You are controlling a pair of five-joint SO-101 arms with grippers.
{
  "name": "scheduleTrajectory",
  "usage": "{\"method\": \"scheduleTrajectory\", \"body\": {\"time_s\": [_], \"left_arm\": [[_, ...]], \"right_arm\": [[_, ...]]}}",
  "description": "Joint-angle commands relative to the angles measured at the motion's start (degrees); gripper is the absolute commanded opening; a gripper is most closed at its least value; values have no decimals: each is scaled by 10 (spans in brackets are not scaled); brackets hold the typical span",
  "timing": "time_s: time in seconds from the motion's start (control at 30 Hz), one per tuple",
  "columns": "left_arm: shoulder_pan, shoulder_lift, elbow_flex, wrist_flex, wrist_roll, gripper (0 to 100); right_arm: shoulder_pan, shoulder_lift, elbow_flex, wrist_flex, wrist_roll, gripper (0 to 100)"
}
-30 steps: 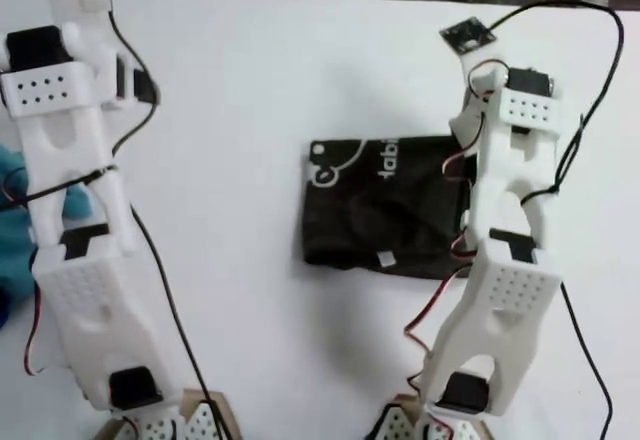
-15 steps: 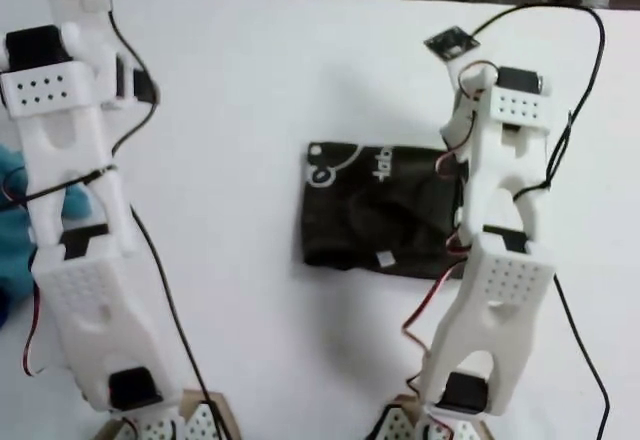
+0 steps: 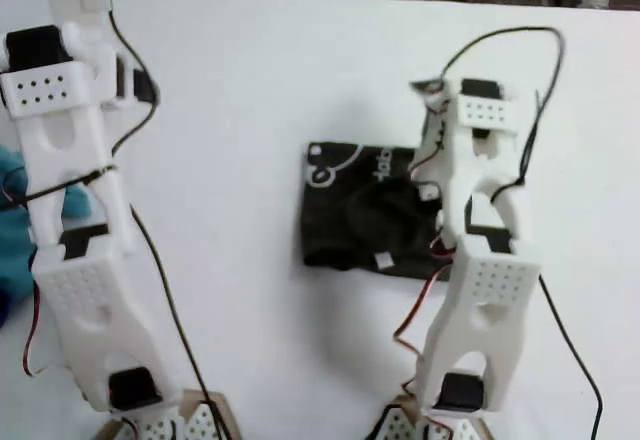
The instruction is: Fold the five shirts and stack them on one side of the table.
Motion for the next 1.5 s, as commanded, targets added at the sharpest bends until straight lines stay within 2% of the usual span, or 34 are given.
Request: {"method": "scheduleTrajectory", "body": {"time_s": [0.0, 0.13, 0.33, 0.63, 0.87, 1.0, 1.07, 1.47], "left_arm": [[-6, -4, -22, -8, -7, 303], [-6, -4, -22, -8, -7, 303], [-6, -4, -22, -8, -7, 303], [-6, -4, -23, -8, -7, 303], [-6, -4, -23, -8, -7, 303], [-6, -4, -23, -8, -7, 303], [-6, -4, -23, -8, -7, 303], [-6, -4, -23, -8, -7, 303]], "right_arm": [[-12, -47, 13, 6, -6, 45], [-10, -50, 11, 6, -4, 53], [-11, -95, 11, 6, -2, 183], [-9, -129, 104, 6, -5, 159], [-9, -128, 110, -7, -2, 158], [-7, -128, 110, -15, 22, 68], [1, -128, 110, -22, 26, 14], [108, -133, 62, -15, 62, 20]]}}
